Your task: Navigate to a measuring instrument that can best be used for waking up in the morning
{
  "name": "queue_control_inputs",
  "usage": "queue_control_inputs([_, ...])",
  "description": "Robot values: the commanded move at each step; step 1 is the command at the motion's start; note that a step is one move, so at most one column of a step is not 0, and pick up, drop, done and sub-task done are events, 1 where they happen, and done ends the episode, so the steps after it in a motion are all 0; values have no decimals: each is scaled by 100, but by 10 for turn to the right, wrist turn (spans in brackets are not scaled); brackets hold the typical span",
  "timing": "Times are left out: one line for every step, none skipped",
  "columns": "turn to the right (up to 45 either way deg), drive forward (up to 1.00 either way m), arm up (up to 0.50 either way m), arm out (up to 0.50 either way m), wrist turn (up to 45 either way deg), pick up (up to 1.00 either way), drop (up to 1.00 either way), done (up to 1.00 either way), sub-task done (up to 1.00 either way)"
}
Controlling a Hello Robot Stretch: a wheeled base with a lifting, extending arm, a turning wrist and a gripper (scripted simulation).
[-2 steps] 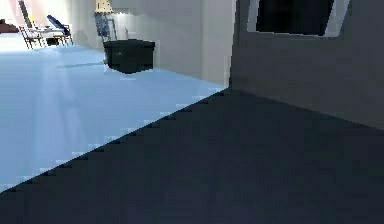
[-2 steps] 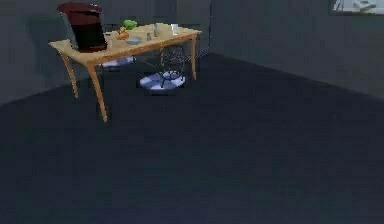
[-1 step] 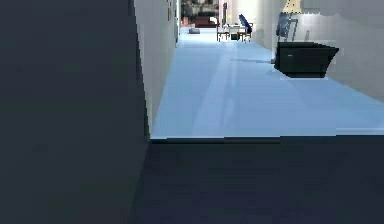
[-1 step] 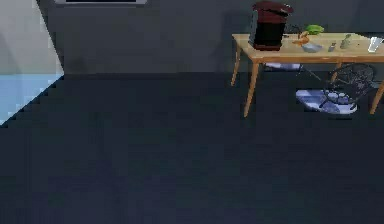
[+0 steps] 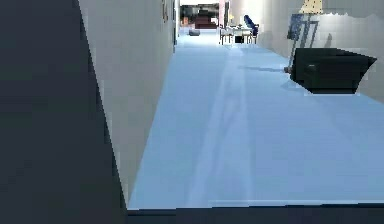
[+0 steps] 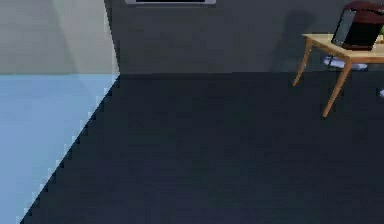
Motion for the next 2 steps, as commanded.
queue_control_inputs([0,100,0,0,0,0,0,0,0])
queue_control_inputs([0,100,0,0,0,0,0,0,0])
